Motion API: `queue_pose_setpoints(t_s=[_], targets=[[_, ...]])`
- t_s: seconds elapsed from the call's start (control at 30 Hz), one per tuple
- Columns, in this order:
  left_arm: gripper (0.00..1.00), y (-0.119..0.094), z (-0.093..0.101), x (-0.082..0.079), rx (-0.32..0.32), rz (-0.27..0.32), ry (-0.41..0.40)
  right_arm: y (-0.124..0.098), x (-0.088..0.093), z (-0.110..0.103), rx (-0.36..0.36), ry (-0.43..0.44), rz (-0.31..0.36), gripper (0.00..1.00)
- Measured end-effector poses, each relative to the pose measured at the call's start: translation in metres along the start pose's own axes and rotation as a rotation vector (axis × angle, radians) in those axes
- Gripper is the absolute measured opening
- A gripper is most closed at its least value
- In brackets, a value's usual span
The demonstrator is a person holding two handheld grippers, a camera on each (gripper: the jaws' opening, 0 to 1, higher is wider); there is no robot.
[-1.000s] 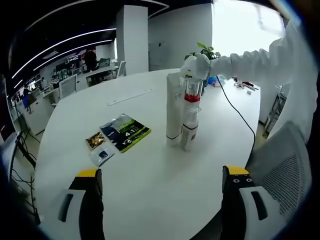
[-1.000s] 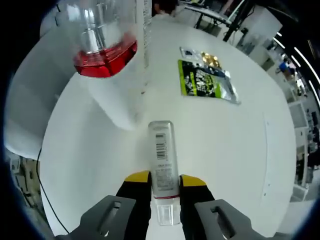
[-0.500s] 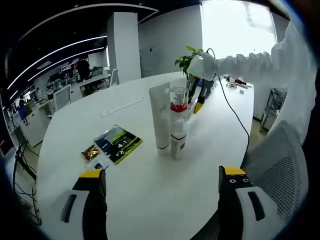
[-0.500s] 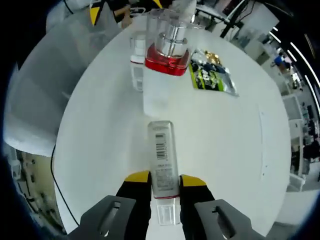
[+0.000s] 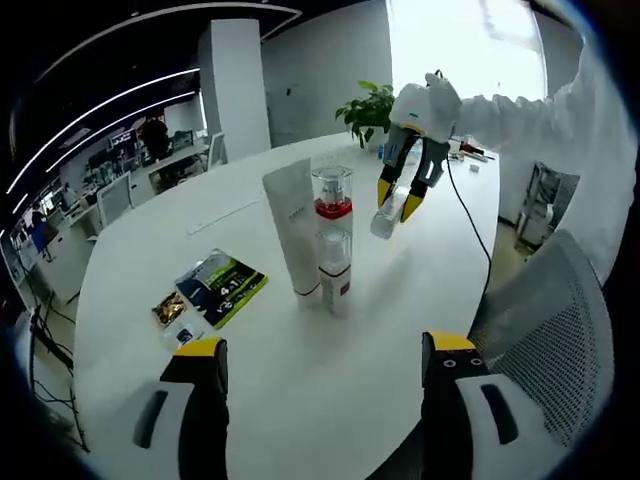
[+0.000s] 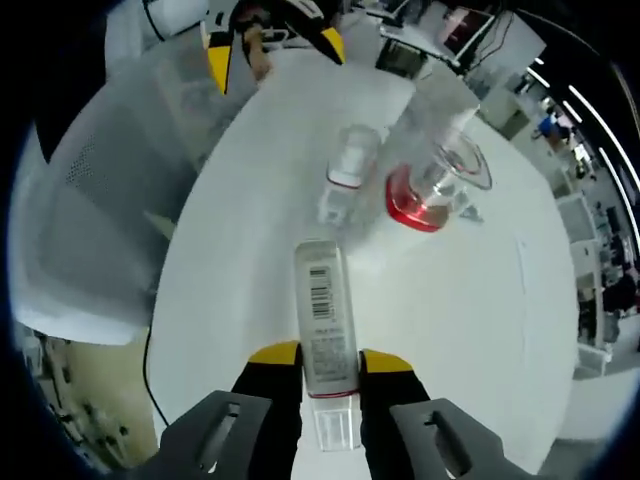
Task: Arrange the skincare products in the storage area until every visible bottle or jar stands upright without overlapping.
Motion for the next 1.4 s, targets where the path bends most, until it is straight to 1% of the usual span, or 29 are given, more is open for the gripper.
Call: queue_pose_setpoints(t_s=[0.1, 0.13, 0.2, 0.23, 0.3, 0.33, 0.37, 0.47, 0.5, 0.6, 0.67, 0.7, 0.77, 0.83, 0.87, 0.93, 1.03, 1.17, 1.23, 1.27, 1.37, 1.4], targets=[[0.64, 0.002, 0.006, -0.002, 0.01, -0.006, 0.024, -0.001, -0.009, -0.01, -0.006, -0.003, 0.021, 0.13], [0.64, 0.005, 0.011, -0.004, 0.033, -0.008, 0.055, -0.002, -0.014, -0.014, -0.004, -0.009, 0.023, 0.13], [0.64, 0.007, 0.017, -0.007, 0.058, -0.009, 0.071, -0.002, -0.022, -0.02, 0.004, -0.027, 0.017, 0.13], [0.62, 0.009, 0.023, -0.01, 0.064, -0.002, 0.077, -0.003, -0.027, -0.023, 0.005, -0.031, 0.024, 0.13], [0.59, 0.012, 0.027, -0.015, 0.071, 0.013, 0.108, -0.005, -0.038, -0.028, 0.01, -0.024, 0.053, 0.13], [0.58, 0.013, 0.027, -0.016, 0.074, 0.014, 0.119, -0.005, -0.041, -0.029, 0.009, -0.023, 0.058, 0.13], [0.57, 0.016, 0.029, -0.019, 0.074, 0.016, 0.129, -0.005, -0.049, -0.033, 0.01, -0.03, 0.067, 0.13], [0.57, 0.021, 0.036, -0.028, 0.075, 0.027, 0.163, -0.001, -0.059, -0.039, 0.019, -0.047, 0.07, 0.13], [0.56, 0.023, 0.039, -0.031, 0.092, 0.027, 0.189, 0.0, -0.064, -0.04, 0.029, -0.054, 0.076, 0.13], [0.54, 0.029, 0.045, -0.035, 0.104, 0.025, 0.214, 0.003, -0.075, -0.043, 0.045, -0.057, 0.087, 0.13], [0.5, 0.032, 0.048, -0.036, 0.097, 0.02, 0.242, 0.005, -0.081, -0.045, 0.056, -0.076, 0.082, 0.13], [0.47, 0.033, 0.048, -0.037, 0.085, 0.012, 0.274, 0.006, -0.083, -0.045, 0.06, -0.088, 0.077, 0.13], [0.4, 0.034, 0.048, -0.038, 0.066, 0.006, 0.292, 0.007, -0.088, -0.048, 0.062, -0.095, 0.076, 0.13], [0.37, 0.035, 0.05, -0.037, 0.081, -0.003, 0.294, 0.009, -0.092, -0.048, 0.057, -0.102, 0.08, 0.13], [0.36, 0.035, 0.05, -0.037, 0.084, -0.001, 0.294, 0.01, -0.095, -0.049, 0.06, -0.118, 0.08, 0.13], [0.32, 0.036, 0.052, -0.037, 0.088, -0.003, 0.312, 0.011, -0.099, -0.049, 0.062, -0.126, 0.073, 0.13], [0.27, 0.038, 0.053, -0.035, 0.073, -0.028, 0.376, 0.013, -0.104, -0.049, 0.062, -0.141, 0.068, 0.13], [0.23, 0.041, 0.054, -0.033, 0.072, -0.05, 0.396, 0.017, -0.111, -0.05, 0.056, -0.17, 0.065, 0.13], [0.2, 0.042, 0.054, -0.032, 0.062, -0.061, 0.409, 0.02, -0.115, -0.051, 0.059, -0.181, 0.057, 0.13], [0.19, 0.043, 0.054, -0.031, 0.072, -0.072, 0.422, 0.021, -0.116, -0.051, 0.056, -0.191, 0.055, 0.13], [0.17, 0.045, 0.057, -0.032, 0.08, -0.072, 0.437, 0.021, -0.121, -0.052, 0.039, -0.184, 0.075, 0.14], [0.17, 0.045, 0.057, -0.033, 0.071, -0.084, 0.461, 0.022, -0.12, -0.051, 0.043, -0.192, 0.064, 0.13]])
Point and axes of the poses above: the point that each gripper's makers call its tool centre point, and the gripper's own axes: y roughly forward along the fingers, z roughly to its right, x roughly out of its underside, the point moved 10 cm from there along -y, roughly backward along the fingers, and after that the axes turned 1 degree about z, right-handed, at the moved point
